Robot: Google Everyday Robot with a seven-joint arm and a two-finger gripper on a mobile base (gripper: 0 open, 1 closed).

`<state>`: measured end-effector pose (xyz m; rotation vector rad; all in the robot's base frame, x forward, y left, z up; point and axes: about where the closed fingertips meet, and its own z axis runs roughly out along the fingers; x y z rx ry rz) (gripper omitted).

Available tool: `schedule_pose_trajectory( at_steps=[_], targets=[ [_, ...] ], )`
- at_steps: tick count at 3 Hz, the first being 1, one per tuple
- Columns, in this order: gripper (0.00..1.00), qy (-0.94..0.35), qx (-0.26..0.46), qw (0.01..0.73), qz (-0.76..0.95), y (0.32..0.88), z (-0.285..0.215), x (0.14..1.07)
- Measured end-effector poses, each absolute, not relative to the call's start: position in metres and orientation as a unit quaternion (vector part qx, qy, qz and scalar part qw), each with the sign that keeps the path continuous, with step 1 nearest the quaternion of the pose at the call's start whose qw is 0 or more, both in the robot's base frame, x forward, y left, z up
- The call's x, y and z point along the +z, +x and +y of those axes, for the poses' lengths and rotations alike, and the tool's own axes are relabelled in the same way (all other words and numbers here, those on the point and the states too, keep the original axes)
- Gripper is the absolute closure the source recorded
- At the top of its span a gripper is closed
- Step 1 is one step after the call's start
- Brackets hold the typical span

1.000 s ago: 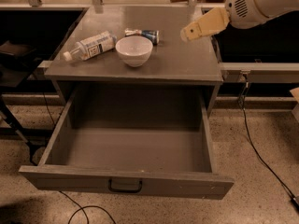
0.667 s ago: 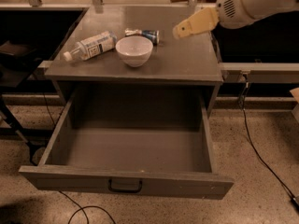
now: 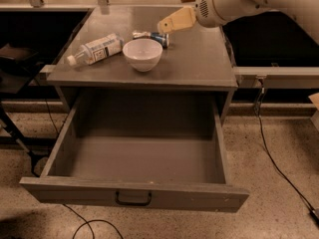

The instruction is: Place redbull can into top drawer

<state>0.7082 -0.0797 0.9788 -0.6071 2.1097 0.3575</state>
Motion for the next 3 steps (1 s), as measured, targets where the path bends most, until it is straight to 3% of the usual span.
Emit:
schedule_pose_trajectory(
  at_steps=[2, 3],
  targets=[
    [0.00, -0.181, 0.171, 0.394, 0.885, 0.775, -0.024, 0.947],
    [0.00, -0.181, 0.171, 0.394, 0.885, 0.775, -0.024, 0.947]
  ],
)
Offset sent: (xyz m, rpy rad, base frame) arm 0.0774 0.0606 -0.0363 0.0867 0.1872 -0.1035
